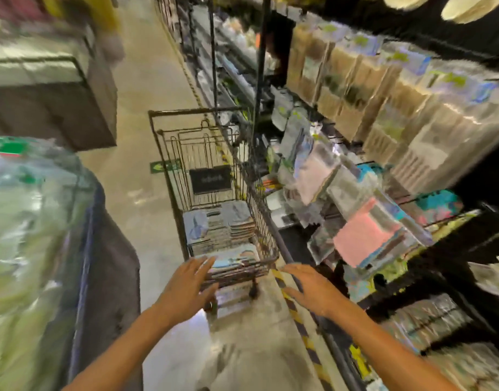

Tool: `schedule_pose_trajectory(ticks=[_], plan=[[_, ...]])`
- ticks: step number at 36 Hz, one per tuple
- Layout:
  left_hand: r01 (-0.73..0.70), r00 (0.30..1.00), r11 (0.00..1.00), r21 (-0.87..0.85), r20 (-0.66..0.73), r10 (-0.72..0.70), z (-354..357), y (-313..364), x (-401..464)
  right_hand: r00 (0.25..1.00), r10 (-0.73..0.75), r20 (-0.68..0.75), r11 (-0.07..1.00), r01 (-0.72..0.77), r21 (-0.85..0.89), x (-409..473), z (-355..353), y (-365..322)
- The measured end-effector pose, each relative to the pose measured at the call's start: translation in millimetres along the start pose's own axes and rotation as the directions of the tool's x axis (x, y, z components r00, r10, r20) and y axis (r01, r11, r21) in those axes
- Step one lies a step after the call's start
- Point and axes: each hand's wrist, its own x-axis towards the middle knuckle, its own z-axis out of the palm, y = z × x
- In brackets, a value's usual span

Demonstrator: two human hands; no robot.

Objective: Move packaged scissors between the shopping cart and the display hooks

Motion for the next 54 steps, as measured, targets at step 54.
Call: schedule_pose_trajectory(ticks=[54], plan=[[0.602,0.780,0.767,-0.223,0.368,-0.506,189.6,-112.7,265.6,0.881,-0.339,0.330,0.940,0.332,0.079,424.9,215.2,118.8]])
